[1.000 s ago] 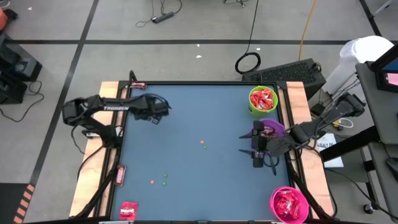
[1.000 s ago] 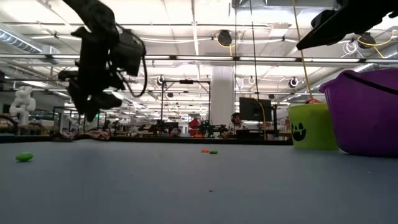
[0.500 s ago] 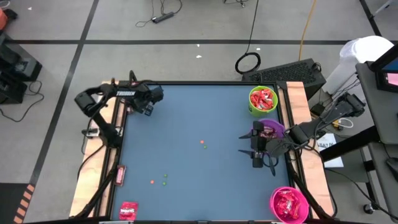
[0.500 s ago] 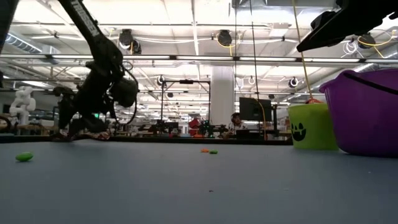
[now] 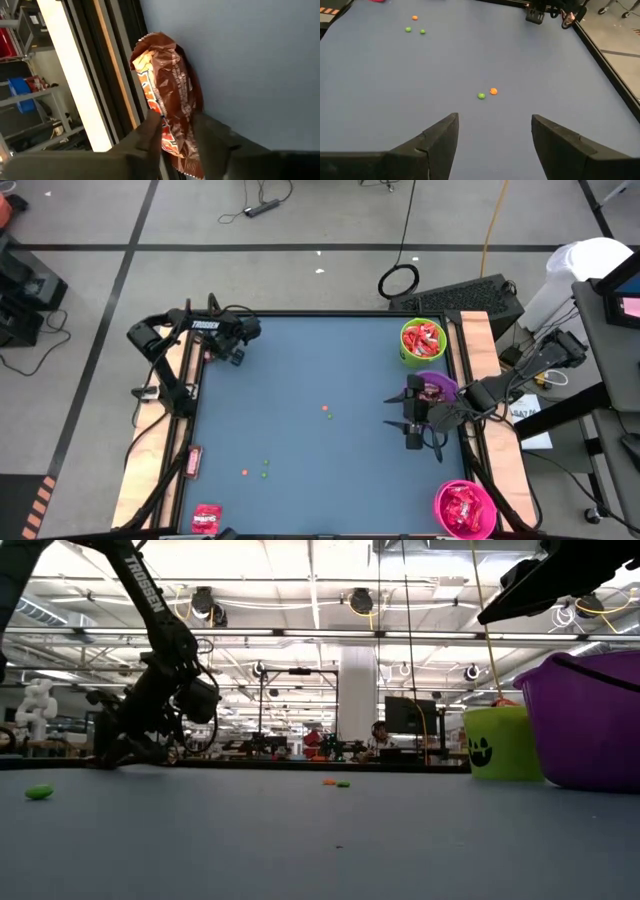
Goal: Organize candy in baskets
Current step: Put the brown chocolate bar into the violet bucket
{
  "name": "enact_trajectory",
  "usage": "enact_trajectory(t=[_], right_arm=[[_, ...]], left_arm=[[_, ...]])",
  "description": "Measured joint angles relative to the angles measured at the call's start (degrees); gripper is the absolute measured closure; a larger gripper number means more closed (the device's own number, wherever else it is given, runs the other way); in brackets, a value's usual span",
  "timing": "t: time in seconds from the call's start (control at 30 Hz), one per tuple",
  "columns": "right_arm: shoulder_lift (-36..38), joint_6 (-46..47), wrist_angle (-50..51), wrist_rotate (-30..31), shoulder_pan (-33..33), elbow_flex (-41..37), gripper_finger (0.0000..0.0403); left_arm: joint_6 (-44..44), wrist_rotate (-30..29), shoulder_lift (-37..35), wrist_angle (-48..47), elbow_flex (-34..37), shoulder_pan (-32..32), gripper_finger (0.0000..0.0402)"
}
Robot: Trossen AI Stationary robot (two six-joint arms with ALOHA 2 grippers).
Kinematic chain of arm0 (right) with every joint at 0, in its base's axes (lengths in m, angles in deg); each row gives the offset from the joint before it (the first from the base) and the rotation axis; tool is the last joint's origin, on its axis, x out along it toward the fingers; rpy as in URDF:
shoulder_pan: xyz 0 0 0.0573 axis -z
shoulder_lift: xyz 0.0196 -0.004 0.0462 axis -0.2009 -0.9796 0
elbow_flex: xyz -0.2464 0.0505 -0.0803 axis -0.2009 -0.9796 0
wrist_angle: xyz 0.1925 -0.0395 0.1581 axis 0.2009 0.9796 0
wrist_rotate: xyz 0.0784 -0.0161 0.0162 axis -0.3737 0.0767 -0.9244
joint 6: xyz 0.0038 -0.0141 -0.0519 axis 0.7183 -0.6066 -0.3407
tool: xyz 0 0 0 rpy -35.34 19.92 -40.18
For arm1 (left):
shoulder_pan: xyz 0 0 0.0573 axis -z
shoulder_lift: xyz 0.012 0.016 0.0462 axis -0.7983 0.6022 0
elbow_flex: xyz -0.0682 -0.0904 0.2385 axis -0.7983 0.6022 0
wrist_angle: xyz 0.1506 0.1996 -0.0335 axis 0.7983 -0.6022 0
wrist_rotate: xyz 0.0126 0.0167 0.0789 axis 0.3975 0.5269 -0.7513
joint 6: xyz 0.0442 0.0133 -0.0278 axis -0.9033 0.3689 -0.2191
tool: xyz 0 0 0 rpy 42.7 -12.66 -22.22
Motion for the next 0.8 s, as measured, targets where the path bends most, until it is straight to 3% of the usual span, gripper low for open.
enact_trajectory(t=[0.13, 0.27, 0.53, 0.8], right_arm=[[0.0, 0.0, 0.0, 0.0, 0.0, 0.0, 0.0165], [0.0, 1.2, 0.1, 0.0, 0.0, 0.0, 0.0165], [0.0, 3.0, 1.2, 0.0, 0.0, 0.0, 0.0165], [0.0, 3.2, 1.3, 0.0, 0.0, 0.0, 0.0165]], left_arm=[[-0.8, -0.4, 0.1, 0.4, 0.0, 0.2, 0.0344], [-1.5, -0.8, 0.1, 0.4, 0.1, 1.3, 0.037], [-0.8, -1.0, -2.8, -1.3, 0.3, 7.4, 0.0375], [2.0, 0.7, -12.5, -0.2, 0.3, 18.2, 0.0375]])
